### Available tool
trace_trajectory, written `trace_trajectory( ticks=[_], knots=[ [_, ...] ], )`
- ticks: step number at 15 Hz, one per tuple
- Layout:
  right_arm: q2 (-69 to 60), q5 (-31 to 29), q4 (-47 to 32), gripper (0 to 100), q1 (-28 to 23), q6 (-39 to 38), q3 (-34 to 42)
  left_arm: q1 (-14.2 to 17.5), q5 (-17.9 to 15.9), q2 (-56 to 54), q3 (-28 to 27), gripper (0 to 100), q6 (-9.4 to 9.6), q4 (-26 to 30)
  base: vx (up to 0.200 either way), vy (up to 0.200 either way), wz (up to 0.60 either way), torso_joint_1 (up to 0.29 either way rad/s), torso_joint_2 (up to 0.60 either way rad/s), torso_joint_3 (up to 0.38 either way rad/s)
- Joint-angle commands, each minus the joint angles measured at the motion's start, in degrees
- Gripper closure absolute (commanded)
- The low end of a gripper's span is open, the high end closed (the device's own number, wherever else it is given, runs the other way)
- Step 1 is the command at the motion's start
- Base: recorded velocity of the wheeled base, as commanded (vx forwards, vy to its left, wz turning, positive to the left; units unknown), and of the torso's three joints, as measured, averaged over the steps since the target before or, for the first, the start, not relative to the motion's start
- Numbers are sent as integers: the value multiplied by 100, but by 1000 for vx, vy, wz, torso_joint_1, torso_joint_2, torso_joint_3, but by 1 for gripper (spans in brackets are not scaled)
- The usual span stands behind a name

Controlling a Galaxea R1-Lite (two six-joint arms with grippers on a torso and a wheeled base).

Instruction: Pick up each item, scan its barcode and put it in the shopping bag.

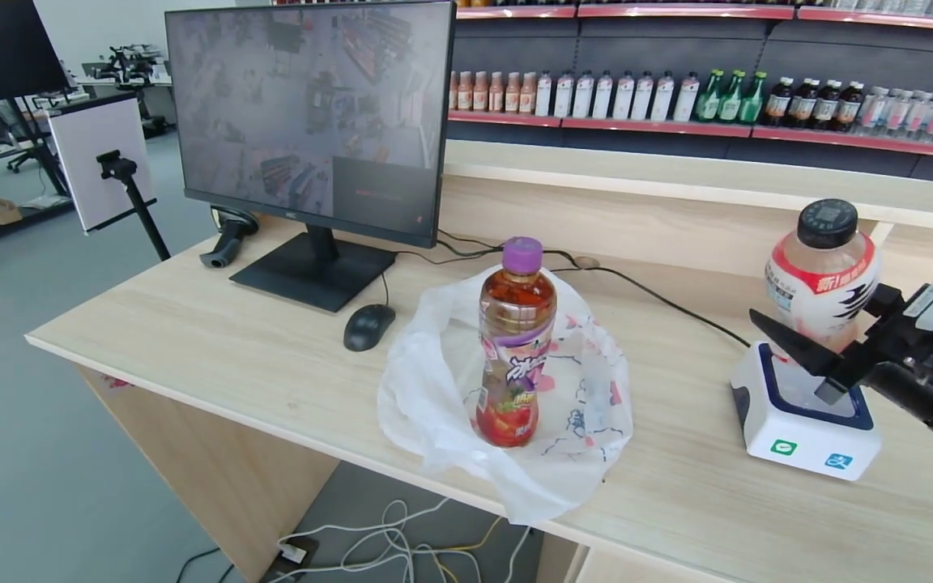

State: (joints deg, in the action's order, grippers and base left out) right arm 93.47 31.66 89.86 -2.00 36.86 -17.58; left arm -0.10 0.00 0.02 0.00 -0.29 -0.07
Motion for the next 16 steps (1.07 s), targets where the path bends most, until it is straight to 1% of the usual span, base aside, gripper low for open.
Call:
trace_trajectory(
  ticks=[1,2,3,5,7,9,10,11,12,16],
  knots=[
    [-92,279,14,100,7,400,-114,1,0,-2,0,0,-6,-1,0,0,0,0,0,0],
    [-92,455,14,100,-20,550,-176,1,0,-2,0,0,-6,-1,0,0,0,0,0,0],
    [40,745,14,100,-187,822,-141,1,-9,-2,0,0,-6,-10,0,0,0,0,0,0],
    [119,974,14,100,-354,1025,-184,1,0,-2,0,0,-6,-10,0,0,0,0,0,0],
    [128,1106,14,100,-380,1165,-308,1,-9,-2,0,0,-6,-10,0,0,0,0,0,0],
    [207,1369,14,100,-424,1288,-325,1,-9,-2,0,0,3,-10,0,0,0,0,0,0],
    [374,1826,14,100,-459,1455,-369,1,-9,-2,0,0,3,-10,0,0,0,0,0,0],
    [374,1984,14,100,-512,1490,-369,1,-9,-2,0,0,3,-10,0,0,0,0,0,0],
    [357,2081,14,100,-538,1517,-325,1,0,-2,0,0,3,-10,0,0,0,0,0,0],
    [330,2108,14,100,-661,1569,-158,1,-9,-2,0,0,3,-10,0,0,0,0,0,0]
  ],
)
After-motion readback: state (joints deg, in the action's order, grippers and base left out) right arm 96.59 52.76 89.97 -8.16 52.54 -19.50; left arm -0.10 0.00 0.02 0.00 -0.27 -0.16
